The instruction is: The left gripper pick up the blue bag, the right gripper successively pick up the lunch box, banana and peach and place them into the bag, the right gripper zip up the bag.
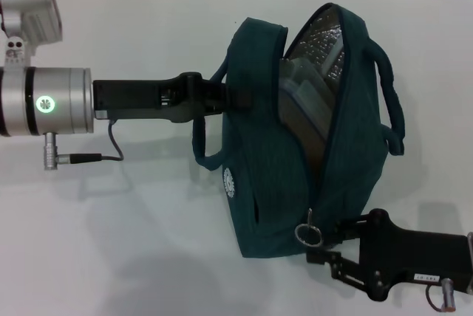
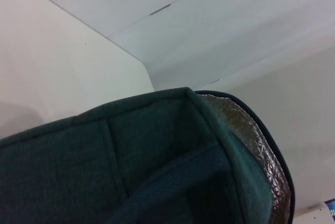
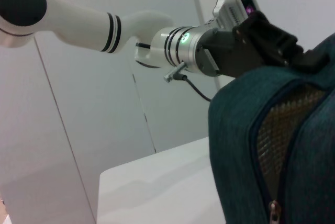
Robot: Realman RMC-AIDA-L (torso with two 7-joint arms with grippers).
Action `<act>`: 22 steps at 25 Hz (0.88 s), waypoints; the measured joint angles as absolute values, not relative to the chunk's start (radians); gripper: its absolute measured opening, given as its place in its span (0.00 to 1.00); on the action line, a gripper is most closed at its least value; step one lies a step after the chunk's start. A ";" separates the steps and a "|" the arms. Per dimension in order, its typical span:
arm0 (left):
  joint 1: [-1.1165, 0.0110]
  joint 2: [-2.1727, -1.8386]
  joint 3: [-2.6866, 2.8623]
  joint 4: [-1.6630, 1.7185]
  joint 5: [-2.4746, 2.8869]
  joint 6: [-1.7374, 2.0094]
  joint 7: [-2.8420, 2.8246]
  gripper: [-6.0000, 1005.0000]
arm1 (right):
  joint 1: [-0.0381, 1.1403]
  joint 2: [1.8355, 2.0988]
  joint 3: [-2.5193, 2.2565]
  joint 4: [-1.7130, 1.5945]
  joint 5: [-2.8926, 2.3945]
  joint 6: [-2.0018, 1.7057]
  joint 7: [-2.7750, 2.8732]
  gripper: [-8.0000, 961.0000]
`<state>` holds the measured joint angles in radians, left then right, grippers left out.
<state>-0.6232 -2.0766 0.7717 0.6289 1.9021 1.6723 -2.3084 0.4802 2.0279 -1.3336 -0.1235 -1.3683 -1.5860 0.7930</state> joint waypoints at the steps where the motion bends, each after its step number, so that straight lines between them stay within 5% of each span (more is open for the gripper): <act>1: -0.624 -2.077 0.772 0.629 1.902 1.673 -2.308 0.05 | 0.481 2.028 -1.336 -0.124 -1.363 -1.586 0.793 0.37; 6: -0.624 -2.077 0.772 0.629 1.902 1.673 -2.304 0.05 | 0.481 2.028 -1.337 -0.126 -1.356 -1.586 0.793 0.20; 22: -0.622 -2.078 0.772 0.629 1.902 1.675 -2.301 0.05 | 0.494 2.028 -1.338 -0.119 -1.341 -1.570 0.787 0.07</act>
